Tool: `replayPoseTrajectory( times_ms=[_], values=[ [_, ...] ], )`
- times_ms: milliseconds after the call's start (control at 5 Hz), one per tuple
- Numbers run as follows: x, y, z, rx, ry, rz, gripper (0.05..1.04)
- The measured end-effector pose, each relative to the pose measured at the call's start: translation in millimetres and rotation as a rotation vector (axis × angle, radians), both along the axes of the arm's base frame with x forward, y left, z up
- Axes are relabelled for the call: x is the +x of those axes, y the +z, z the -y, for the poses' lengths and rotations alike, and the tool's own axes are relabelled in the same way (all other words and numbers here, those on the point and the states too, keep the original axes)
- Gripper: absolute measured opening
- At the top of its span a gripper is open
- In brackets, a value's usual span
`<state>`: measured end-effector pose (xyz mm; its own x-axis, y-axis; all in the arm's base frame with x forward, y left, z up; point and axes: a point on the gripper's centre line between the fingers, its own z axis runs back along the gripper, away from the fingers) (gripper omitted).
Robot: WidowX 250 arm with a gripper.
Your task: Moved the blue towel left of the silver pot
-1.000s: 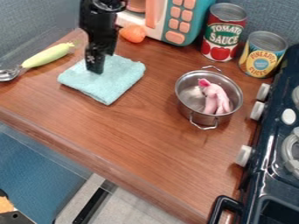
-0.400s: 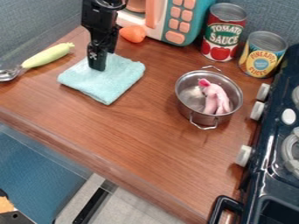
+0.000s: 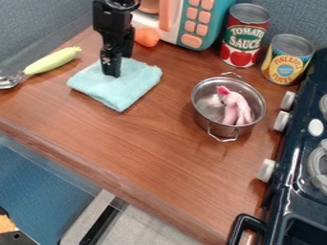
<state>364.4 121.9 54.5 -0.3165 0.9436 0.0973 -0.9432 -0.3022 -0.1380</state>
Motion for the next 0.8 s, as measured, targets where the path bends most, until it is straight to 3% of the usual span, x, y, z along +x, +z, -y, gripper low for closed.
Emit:
replayPoseTrajectory(
  times_ms=[400, 600, 800],
  values=[
    [32, 3.2, 53, -0.033, -0.157, 0.041, 0.998],
    [36, 3.3, 74, -0.069, -0.197, 0.051, 0.998],
    [42, 3.6, 92, -0.076, -0.245, 0.057, 0.998]
  ],
)
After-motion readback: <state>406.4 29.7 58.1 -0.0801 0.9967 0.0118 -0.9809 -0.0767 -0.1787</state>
